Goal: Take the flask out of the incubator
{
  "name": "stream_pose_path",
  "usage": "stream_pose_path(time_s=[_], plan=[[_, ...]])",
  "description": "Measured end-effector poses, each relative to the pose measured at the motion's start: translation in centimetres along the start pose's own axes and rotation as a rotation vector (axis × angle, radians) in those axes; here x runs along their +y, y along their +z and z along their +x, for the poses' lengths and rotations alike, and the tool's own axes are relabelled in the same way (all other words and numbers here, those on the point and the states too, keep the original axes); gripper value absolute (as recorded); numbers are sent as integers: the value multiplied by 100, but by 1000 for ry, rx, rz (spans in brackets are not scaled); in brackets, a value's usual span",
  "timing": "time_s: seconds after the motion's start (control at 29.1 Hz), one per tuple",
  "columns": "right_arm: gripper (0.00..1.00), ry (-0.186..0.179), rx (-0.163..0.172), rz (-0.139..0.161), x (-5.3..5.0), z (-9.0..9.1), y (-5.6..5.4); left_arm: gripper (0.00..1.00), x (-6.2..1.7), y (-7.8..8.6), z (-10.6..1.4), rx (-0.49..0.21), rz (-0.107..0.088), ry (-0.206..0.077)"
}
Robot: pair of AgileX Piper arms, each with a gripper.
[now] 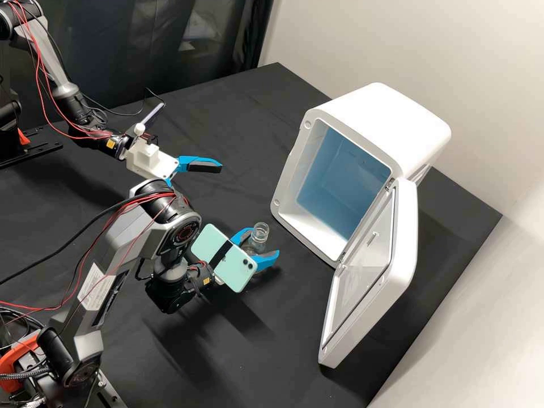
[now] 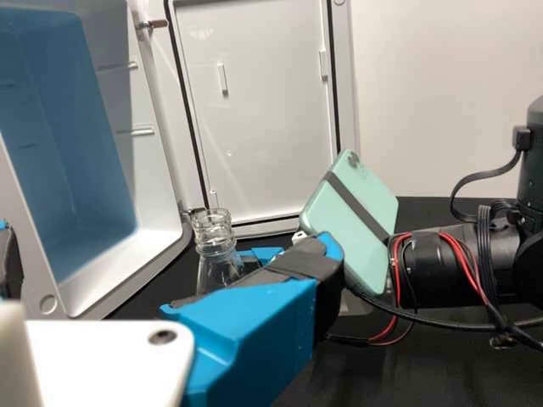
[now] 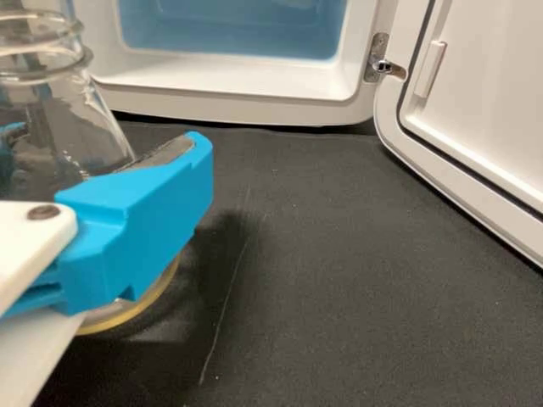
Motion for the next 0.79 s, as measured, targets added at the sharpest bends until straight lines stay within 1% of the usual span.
stream_pose_path(time_s=[0.1,0.28,0.38,0.48,0.58,0.65,0.69,0.79], plan=[[100,1,-6,0,3,7,3,100,-16,-2,-12,1,0,-6],[100,-12,-21,-2,-8,11,17,100,-18,-2,-12,1,0,-9],[100,-28,-37,-6,-22,11,31,100,-25,-3,-17,2,0,-11],[100,-38,-57,-3,-31,10,49,100,-58,-7,-44,4,-1,-25],[100,-48,-65,-3,-40,9,56,100,-122,-8,-83,5,-2,-47],[100,-47,-65,-3,-36,20,53,100,-188,-3,-95,4,-2,-70],[100,-48,-65,-3,-36,24,53,100,-235,8,-112,1,-2,-87],[100,-45,-73,0,-32,27,59,100,-294,33,-128,-7,-1,-108]])
